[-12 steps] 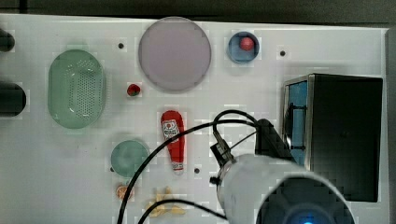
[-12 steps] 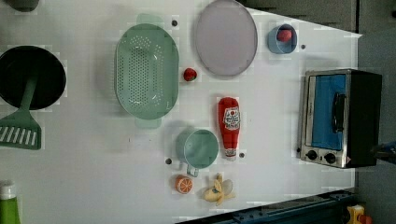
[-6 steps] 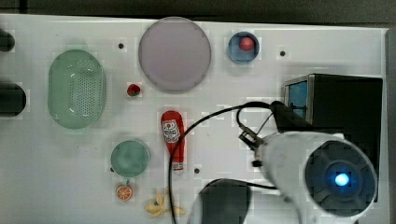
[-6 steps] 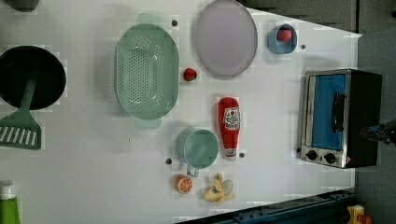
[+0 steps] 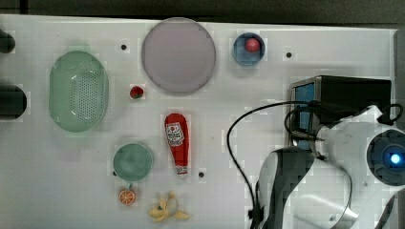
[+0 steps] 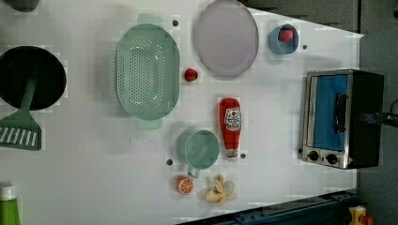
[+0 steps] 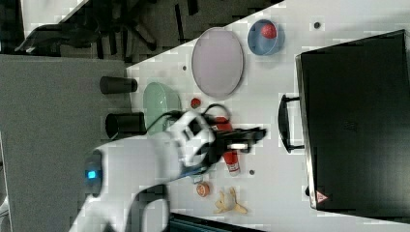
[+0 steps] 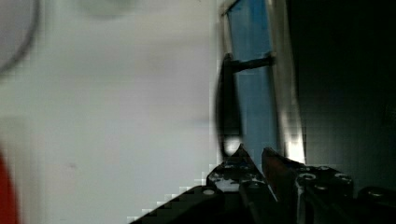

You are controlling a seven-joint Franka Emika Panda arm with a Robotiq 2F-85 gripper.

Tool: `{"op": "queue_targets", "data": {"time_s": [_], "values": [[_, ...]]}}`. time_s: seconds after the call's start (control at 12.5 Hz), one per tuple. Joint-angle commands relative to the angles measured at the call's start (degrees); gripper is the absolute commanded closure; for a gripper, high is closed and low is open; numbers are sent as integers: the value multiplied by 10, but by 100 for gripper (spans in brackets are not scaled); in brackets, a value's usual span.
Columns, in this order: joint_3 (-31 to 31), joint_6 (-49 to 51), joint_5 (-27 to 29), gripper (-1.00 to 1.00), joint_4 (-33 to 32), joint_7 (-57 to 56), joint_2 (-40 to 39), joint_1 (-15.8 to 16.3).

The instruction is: Flap open oven.

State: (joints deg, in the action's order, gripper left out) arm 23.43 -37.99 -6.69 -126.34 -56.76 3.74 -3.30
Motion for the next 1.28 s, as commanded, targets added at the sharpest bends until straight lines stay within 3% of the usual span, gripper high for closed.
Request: {"op": "queue_targets", "data": {"time_s": [0.08, 0.56, 1.04, 1.28], "values": [[23, -43, 3, 65, 2, -127, -33, -2], [23, -78, 7, 65, 1, -126, -107, -2], [9, -82, 2, 65, -2, -96, -124, 4], [4, -82, -73, 65, -7, -49, -124, 25]]}}
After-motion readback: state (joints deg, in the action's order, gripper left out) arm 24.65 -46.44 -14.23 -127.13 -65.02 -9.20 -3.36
